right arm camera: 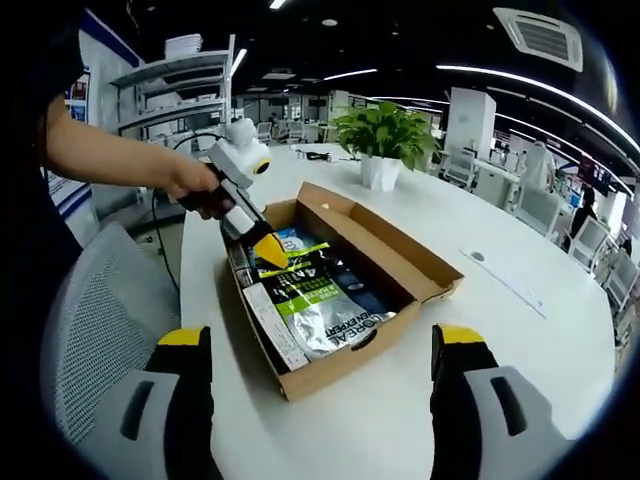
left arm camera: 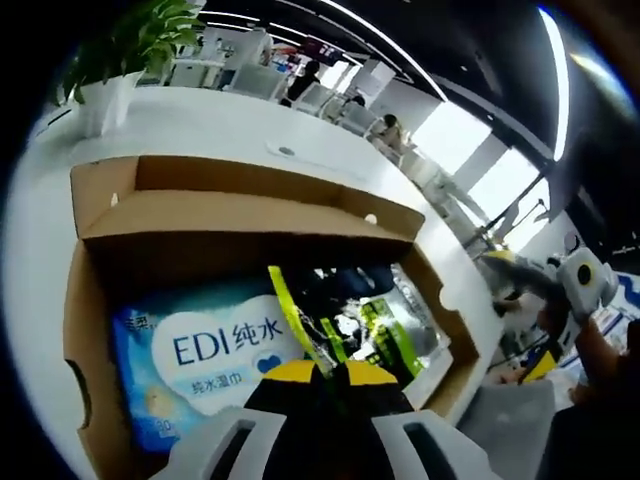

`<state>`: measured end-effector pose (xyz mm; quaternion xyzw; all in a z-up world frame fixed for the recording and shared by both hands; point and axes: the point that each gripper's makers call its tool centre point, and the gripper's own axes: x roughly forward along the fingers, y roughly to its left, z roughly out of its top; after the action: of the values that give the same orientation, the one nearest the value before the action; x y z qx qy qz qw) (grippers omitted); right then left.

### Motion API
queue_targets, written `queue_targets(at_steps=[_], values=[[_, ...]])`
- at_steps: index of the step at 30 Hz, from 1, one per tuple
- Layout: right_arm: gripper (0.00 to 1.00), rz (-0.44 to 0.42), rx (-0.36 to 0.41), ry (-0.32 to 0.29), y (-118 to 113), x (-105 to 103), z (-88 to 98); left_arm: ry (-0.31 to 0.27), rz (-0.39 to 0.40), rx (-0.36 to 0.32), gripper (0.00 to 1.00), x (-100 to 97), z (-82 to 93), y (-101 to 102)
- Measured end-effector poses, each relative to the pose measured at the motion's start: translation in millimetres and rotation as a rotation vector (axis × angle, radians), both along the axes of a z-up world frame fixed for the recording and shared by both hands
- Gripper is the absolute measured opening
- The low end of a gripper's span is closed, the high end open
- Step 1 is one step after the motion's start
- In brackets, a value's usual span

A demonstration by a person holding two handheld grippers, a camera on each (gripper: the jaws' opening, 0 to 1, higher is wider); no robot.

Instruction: Operate the shoe box by opening the lid, removing the specified soft item, and placing it in the target area until the item is outside and the box remains undamaged.

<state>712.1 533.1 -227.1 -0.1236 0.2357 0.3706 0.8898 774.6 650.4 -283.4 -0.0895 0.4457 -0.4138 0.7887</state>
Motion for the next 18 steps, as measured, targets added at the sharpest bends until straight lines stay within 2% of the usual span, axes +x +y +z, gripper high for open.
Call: queue_targets(at_steps=[18], values=[[0.67,0.027,-0.014,-0.015,16.8,12.6,-9.2,-0.006,0.007,-0.019,0.0,-1.4,25.5,-8.6]])
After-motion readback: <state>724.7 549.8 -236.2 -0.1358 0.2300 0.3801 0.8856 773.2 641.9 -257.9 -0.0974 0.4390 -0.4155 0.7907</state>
